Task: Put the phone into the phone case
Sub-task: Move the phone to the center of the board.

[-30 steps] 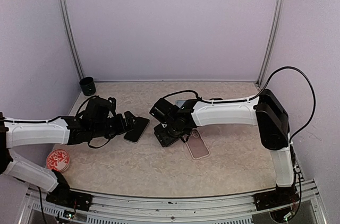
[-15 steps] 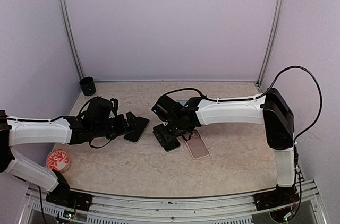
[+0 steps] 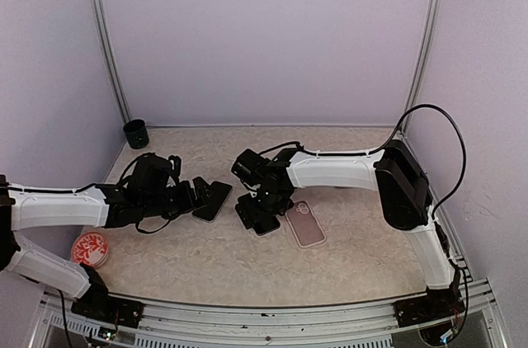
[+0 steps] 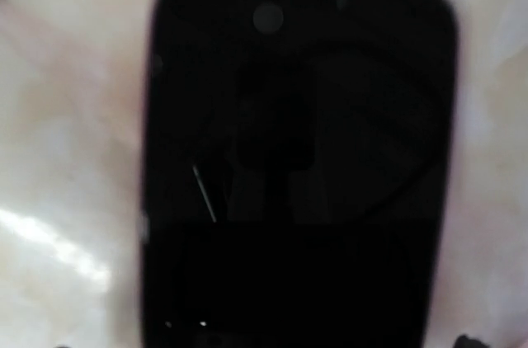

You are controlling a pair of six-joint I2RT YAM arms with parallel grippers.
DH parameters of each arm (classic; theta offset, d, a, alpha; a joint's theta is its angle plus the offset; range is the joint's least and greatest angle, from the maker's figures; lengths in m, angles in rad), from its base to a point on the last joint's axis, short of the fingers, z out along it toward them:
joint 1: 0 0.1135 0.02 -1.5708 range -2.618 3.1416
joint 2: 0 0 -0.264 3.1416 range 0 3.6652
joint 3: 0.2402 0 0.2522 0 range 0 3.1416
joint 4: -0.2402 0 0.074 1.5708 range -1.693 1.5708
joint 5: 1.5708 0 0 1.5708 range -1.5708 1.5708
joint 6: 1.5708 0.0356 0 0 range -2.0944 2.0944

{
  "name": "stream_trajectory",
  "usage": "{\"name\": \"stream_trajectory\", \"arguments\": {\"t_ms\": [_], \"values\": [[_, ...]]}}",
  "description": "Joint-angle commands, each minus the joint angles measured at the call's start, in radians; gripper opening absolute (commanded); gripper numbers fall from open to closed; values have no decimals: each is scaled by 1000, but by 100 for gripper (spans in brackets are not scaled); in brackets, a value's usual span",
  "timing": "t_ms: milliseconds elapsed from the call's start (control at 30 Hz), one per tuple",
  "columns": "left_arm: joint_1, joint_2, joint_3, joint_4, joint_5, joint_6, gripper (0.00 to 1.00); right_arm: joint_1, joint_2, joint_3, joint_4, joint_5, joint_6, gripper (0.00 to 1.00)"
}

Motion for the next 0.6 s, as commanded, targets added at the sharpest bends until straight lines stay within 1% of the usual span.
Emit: {"name": "stream_trajectory", "arguments": {"t_ms": [0, 200, 267, 567], "values": [[8, -22, -20, 8, -12, -2, 99, -6, 50, 42, -64, -34, 23, 99], [11, -17, -22, 13, -6, -2, 99, -6, 103, 95, -103, -74, 6, 99], [12, -15, -22, 15, -6, -2, 99, -6, 125, 126, -146, -70, 4, 99], [20, -23, -34, 21, -2, -4, 99, -6, 126, 106, -237, -15, 10, 90]]}}
